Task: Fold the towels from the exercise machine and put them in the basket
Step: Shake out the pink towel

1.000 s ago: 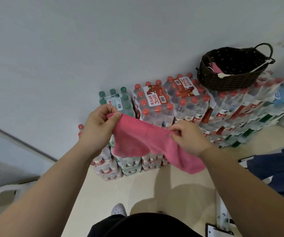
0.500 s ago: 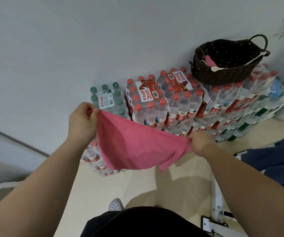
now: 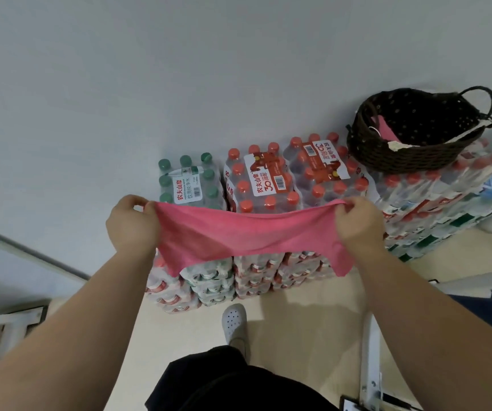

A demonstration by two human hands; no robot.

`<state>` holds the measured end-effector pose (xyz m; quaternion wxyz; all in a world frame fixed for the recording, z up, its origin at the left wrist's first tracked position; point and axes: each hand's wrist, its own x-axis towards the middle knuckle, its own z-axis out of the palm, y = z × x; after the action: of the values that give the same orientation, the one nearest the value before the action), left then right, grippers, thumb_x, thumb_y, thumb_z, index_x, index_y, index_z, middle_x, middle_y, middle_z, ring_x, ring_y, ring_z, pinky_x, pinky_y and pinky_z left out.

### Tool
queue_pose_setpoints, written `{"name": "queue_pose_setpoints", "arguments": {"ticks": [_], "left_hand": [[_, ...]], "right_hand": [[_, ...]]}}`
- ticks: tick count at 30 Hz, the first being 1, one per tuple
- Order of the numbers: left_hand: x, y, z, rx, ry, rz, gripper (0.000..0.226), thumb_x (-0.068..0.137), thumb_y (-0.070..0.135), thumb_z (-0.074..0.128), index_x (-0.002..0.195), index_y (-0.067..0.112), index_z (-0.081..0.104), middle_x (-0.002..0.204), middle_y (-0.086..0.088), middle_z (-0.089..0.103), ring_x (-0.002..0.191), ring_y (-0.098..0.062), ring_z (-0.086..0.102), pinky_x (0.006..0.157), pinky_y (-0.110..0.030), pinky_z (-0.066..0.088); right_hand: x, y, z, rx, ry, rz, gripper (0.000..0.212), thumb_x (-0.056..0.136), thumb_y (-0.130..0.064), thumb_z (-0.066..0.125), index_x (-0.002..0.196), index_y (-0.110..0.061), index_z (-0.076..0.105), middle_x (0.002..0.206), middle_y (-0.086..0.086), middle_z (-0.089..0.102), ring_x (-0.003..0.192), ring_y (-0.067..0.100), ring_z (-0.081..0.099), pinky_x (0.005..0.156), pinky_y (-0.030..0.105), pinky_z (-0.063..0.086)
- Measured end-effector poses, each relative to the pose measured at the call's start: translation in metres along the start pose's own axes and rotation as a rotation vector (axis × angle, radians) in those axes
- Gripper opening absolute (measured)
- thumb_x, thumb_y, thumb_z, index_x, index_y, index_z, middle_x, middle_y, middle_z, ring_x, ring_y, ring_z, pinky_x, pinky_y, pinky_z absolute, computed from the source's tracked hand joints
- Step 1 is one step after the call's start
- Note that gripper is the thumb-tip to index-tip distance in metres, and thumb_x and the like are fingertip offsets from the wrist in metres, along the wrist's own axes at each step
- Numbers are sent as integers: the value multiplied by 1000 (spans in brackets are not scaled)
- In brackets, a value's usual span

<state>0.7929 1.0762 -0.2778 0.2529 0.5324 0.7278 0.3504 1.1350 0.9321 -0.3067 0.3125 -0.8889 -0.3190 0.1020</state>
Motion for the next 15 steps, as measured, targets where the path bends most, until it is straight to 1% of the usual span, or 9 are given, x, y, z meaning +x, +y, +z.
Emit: {"name": "queue_pose_setpoints", "arguments": {"ticks": [2,4,6,7,9,11,13,14,15], "left_hand": [[17,4,14,-61,-12,-56,10,84,30,53,84,25,62,77,-1,67,64,-30,68,68,-48,60],[34,11,29,-151,3,-131,8,83,31,53,81,28,60,75,-3,68,61,-30,69,65,-49,61],[52,20,44,-193,21,-151,6,84,30,53,81,26,58,82,-1,67,70,-29,68,71,-46,60],[61,24,51,-199,19,-144,6,87,26,53,84,24,58,87,-1,66,76,-29,67,74,-43,57],[78,26,64,-170,9,-116,6,91,23,53,89,21,58,92,-1,66,85,-27,63,76,-36,48],[93,26,76,-145,-26,-80,7,93,23,54,92,18,58,91,-1,66,87,-25,62,76,-32,41],[109,25,84,-144,-55,-39,7,95,21,55,94,15,59,87,-1,63,88,-27,61,76,-30,40],[115,26,87,-138,-64,-23,8,95,21,56,96,14,59,86,0,62,88,-27,61,76,-29,39],[122,26,90,-130,-80,-4,9,96,21,56,99,14,60,88,1,63,89,-25,61,77,-27,38]], "right_hand": [[17,-17,5,77,48,8,23,98,-19,52,102,-5,69,89,10,63,80,23,52,74,28,37],[38,-33,13,82,109,-3,22,97,-17,54,99,-4,70,89,9,62,81,23,54,74,28,36],[61,-45,22,45,128,-23,21,97,-19,55,99,-7,71,93,8,63,80,19,51,71,24,35],[73,-50,28,22,126,-15,20,97,-23,56,100,-11,71,97,6,63,81,16,51,66,21,35],[95,-56,40,-39,112,7,22,97,-31,56,100,-14,70,102,1,60,79,15,51,58,19,33],[111,-64,49,-98,98,-20,25,96,-32,58,102,-11,71,102,-1,58,78,15,52,57,17,35],[124,-74,60,-118,70,-39,25,97,-25,59,106,-4,70,102,4,58,83,20,56,65,13,41],[130,-78,67,-124,67,-57,26,96,-23,60,108,-3,70,107,9,61,92,25,60,76,18,45],[136,-81,73,-127,53,-77,28,94,-23,62,113,-3,69,114,13,62,104,31,60,89,29,47]]}}
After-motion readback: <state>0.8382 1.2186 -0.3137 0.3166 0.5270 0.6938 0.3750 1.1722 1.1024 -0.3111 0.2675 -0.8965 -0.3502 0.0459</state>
